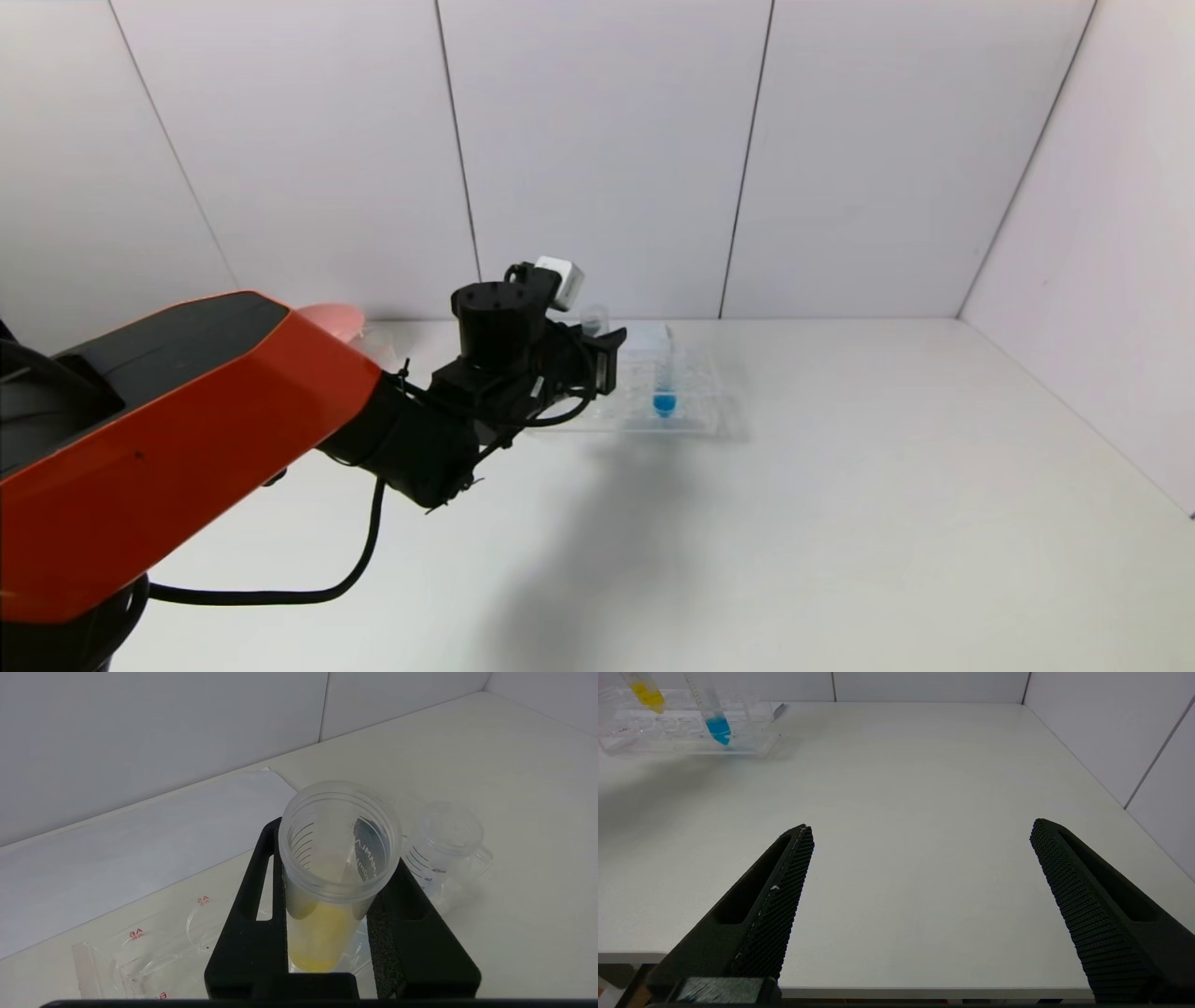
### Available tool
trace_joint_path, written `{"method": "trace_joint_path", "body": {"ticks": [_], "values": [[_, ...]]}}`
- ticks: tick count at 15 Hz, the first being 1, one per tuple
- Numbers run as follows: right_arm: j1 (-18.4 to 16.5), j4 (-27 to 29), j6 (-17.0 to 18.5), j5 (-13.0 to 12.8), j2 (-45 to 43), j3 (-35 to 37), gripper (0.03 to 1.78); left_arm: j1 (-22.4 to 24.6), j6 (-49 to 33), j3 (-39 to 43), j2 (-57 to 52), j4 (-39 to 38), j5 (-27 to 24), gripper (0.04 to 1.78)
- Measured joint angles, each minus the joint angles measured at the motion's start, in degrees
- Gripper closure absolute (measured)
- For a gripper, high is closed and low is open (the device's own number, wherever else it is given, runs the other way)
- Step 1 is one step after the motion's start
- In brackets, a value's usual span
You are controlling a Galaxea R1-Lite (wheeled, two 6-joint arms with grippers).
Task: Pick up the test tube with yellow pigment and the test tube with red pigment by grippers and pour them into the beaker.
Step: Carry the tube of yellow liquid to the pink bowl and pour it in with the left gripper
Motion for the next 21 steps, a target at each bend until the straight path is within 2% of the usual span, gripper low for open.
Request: {"method": "trace_joint_path", "body": {"ticks": [13, 21], "values": [[0.00, 0.00, 0.00, 0.02, 0.00, 0.00, 0.11, -1.76, 1.62, 0.17, -6.88, 1.21, 0.28, 1.33], [0.00, 0.00, 0.00, 0.00, 0.00, 0.00, 0.11, -1.35, 4.18, 1.27, -15.34, 8.51, 3.36, 1.33]]}}
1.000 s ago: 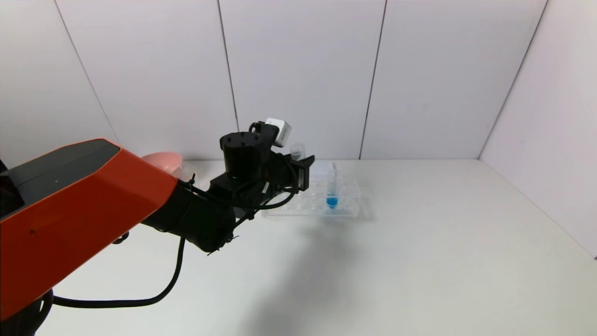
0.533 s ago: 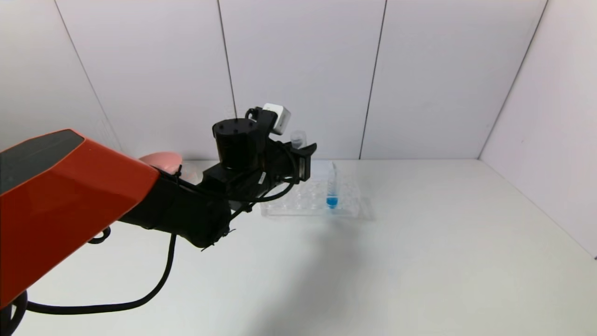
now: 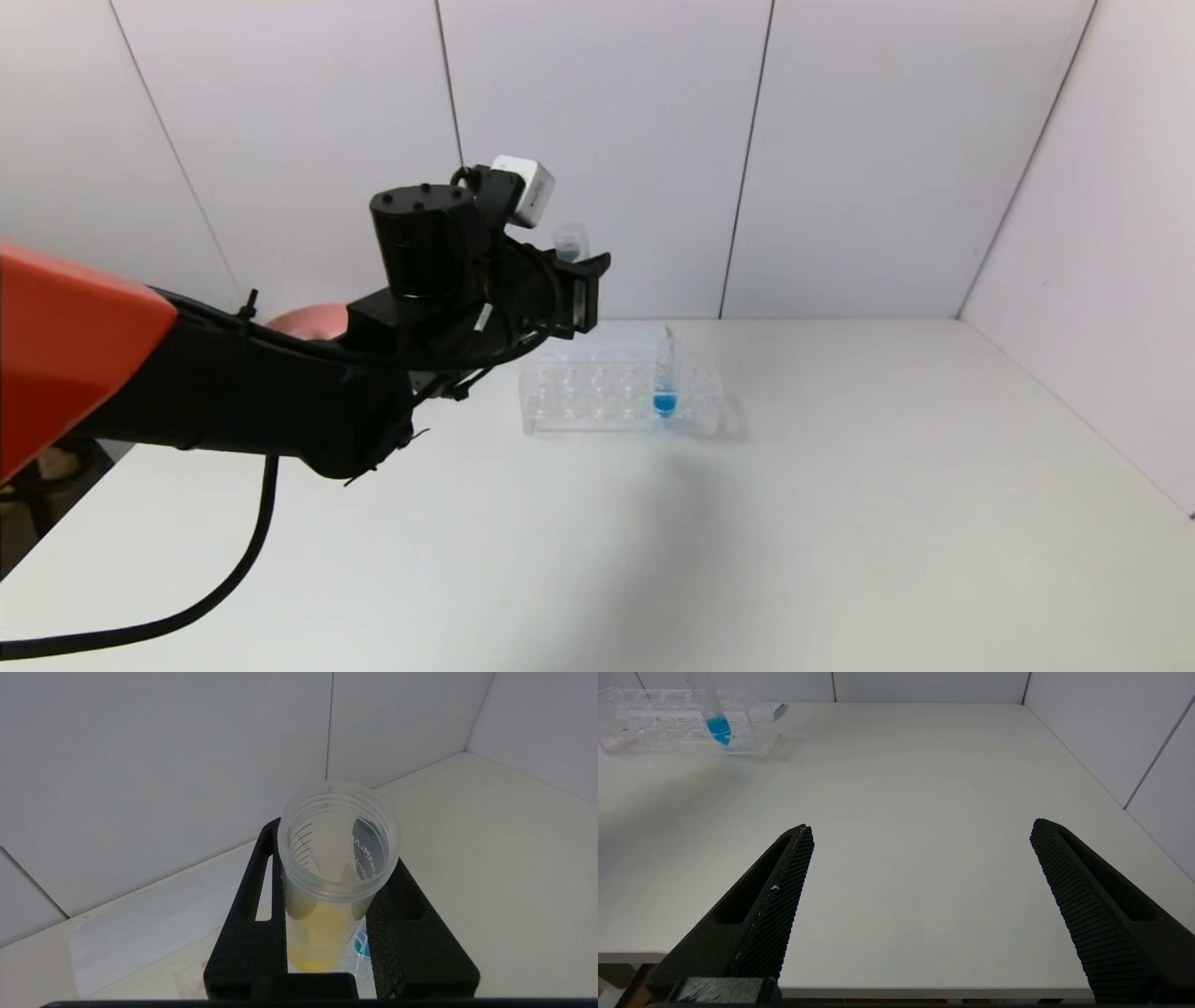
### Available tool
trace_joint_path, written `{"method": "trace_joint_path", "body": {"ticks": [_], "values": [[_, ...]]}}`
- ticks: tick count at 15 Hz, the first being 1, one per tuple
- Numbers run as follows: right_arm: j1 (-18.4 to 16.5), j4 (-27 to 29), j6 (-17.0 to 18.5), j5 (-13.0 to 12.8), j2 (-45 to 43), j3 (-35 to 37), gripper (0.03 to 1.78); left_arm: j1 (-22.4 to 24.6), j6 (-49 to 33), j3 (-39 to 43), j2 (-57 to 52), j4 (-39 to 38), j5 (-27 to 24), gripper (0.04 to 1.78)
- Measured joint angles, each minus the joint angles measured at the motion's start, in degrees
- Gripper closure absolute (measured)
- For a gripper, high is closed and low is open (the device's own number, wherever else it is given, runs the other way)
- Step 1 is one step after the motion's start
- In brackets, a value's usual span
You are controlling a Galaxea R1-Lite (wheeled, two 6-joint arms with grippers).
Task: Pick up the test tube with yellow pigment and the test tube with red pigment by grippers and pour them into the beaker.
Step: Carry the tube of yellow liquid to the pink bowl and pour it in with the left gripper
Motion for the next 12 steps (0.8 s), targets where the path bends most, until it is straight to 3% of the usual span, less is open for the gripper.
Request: {"method": "trace_joint_path", "body": {"ticks": [6, 12], "values": [[0.00, 0.00, -0.02, 0.00, 0.00, 0.00, 0.11, 3.06, 0.49, 2.45, -4.49, 1.63, 0.26, 1.33], [0.00, 0.00, 0.00, 0.00, 0.00, 0.00, 0.11, 10.23, 2.54, 3.95, -9.36, 6.53, 0.22, 1.33]]}}
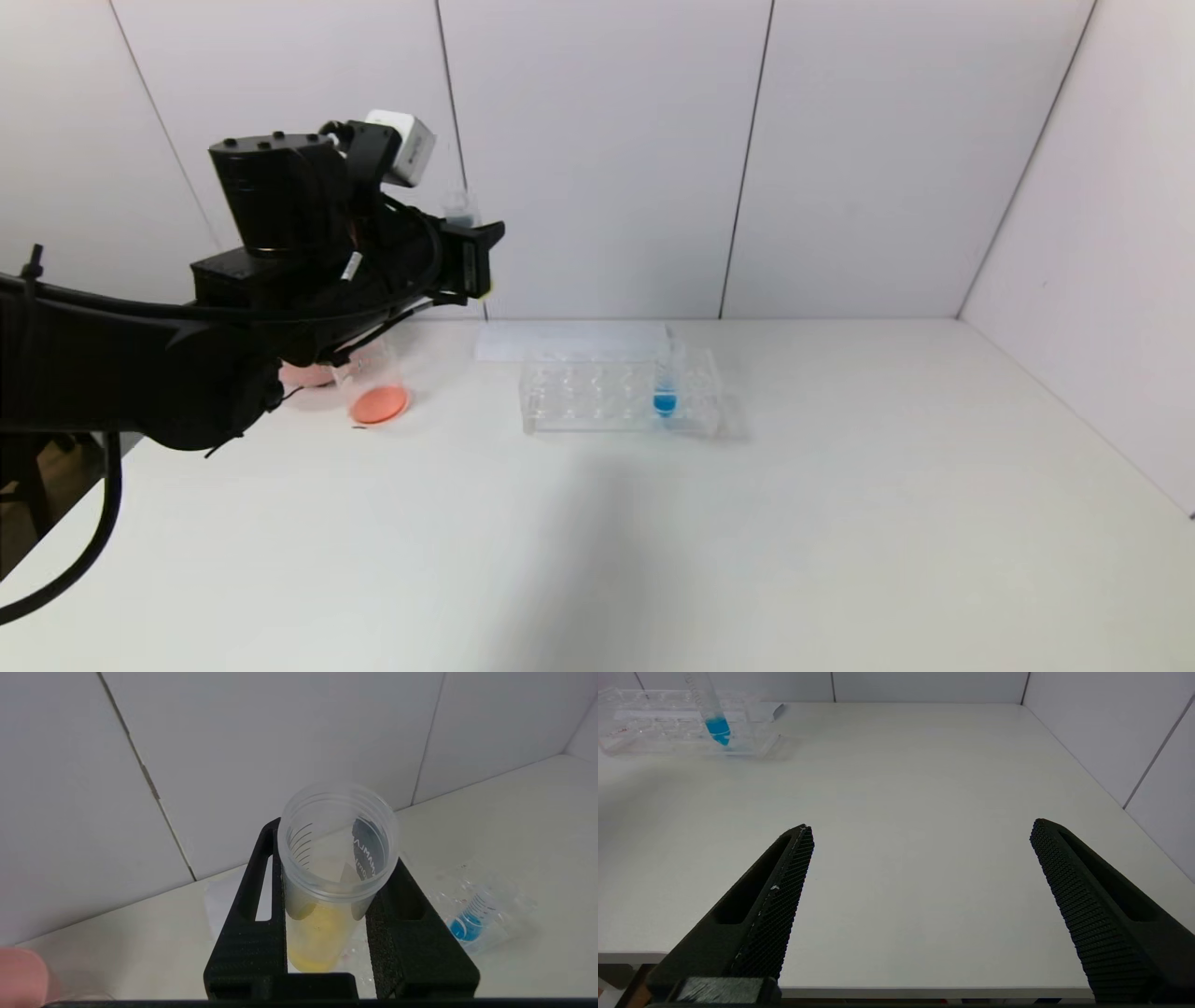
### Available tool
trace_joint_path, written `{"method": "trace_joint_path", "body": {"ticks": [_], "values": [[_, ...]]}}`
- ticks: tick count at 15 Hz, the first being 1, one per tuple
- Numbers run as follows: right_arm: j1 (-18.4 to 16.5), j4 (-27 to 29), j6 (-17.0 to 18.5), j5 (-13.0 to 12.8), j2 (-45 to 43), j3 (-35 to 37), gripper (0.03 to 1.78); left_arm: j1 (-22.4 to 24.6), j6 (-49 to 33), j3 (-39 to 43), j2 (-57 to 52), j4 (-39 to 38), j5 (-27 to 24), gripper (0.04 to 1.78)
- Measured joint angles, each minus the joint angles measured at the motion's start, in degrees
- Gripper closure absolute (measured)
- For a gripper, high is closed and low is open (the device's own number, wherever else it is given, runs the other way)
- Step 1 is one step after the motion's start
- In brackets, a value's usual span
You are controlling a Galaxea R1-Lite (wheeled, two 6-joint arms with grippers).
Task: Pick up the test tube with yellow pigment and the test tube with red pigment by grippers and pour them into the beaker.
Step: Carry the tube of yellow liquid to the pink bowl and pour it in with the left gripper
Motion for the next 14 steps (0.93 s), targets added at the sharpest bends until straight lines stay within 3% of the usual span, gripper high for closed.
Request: {"method": "trace_joint_path", "body": {"ticks": [14], "values": [[0.00, 0.00, 0.00, 0.00, 0.00, 0.00, 0.11, 15.63, 1.65, 1.93, -2.68, 1.71, -0.71, 1.33]]}}
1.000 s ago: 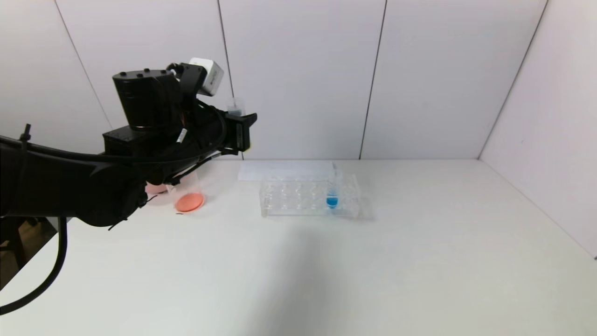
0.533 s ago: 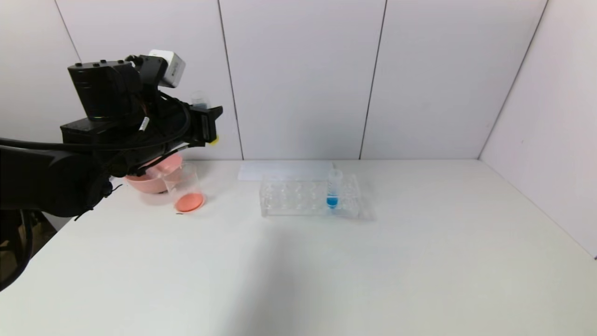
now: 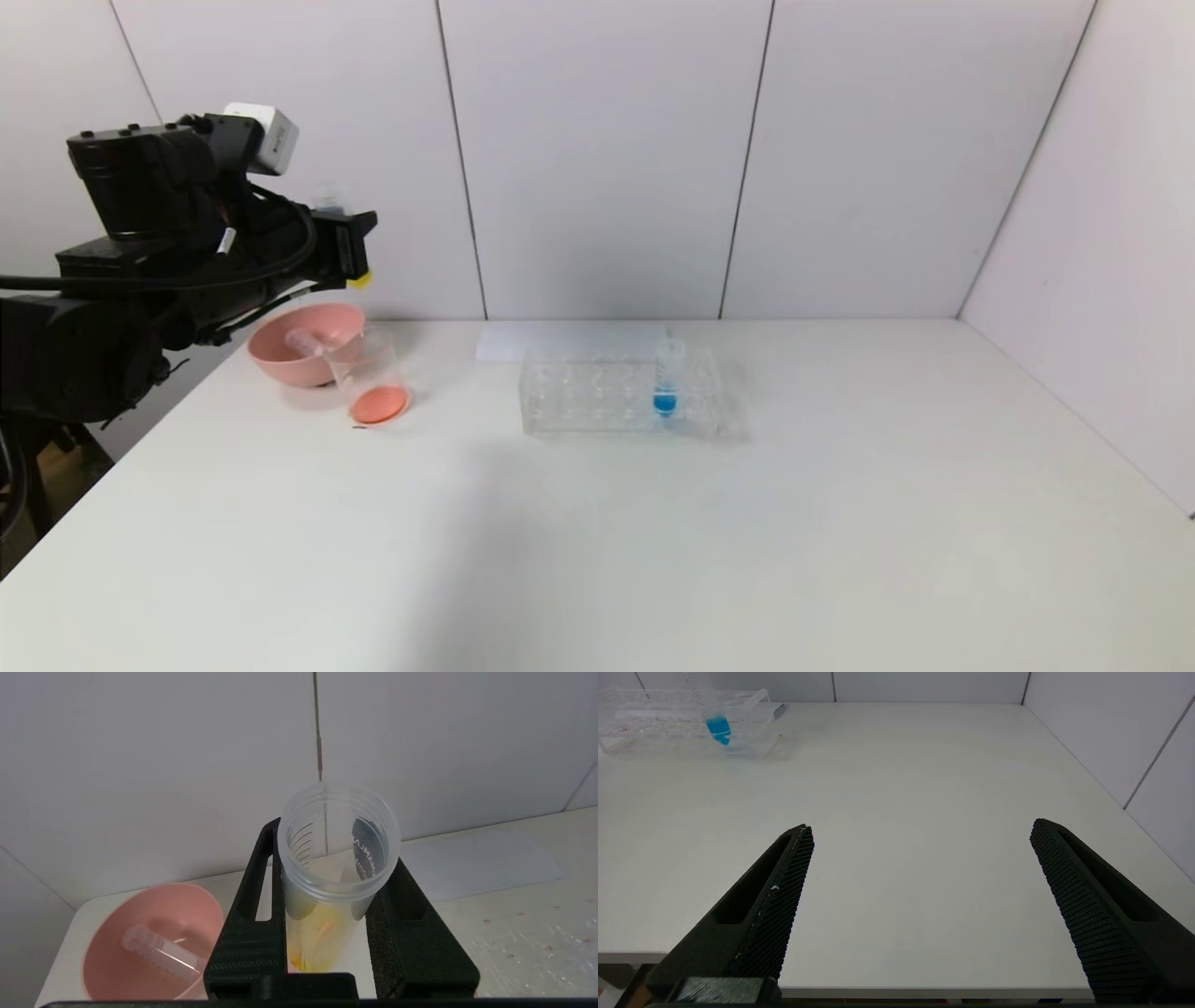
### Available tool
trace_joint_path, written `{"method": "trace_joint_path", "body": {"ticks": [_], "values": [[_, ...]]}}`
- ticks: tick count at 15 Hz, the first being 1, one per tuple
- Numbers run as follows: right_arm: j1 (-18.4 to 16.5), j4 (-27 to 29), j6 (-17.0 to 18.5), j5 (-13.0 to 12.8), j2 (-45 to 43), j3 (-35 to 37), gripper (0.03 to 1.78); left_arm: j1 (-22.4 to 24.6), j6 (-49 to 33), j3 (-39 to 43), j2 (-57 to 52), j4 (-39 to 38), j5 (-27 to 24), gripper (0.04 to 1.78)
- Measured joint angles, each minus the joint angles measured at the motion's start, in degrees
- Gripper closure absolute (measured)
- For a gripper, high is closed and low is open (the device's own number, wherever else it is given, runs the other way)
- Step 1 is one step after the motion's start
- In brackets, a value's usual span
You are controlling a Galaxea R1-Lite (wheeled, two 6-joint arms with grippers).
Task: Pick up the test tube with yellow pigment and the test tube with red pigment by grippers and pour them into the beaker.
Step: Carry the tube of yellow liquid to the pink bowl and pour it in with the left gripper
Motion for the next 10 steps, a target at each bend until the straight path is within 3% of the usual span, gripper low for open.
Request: {"method": "trace_joint_path", "body": {"ticks": [10], "values": [[0.00, 0.00, 0.00, 0.00, 0.00, 0.00, 0.11, 12.04, -0.05, -0.35, 1.55, -0.51, -2.18, 1.33]]}}
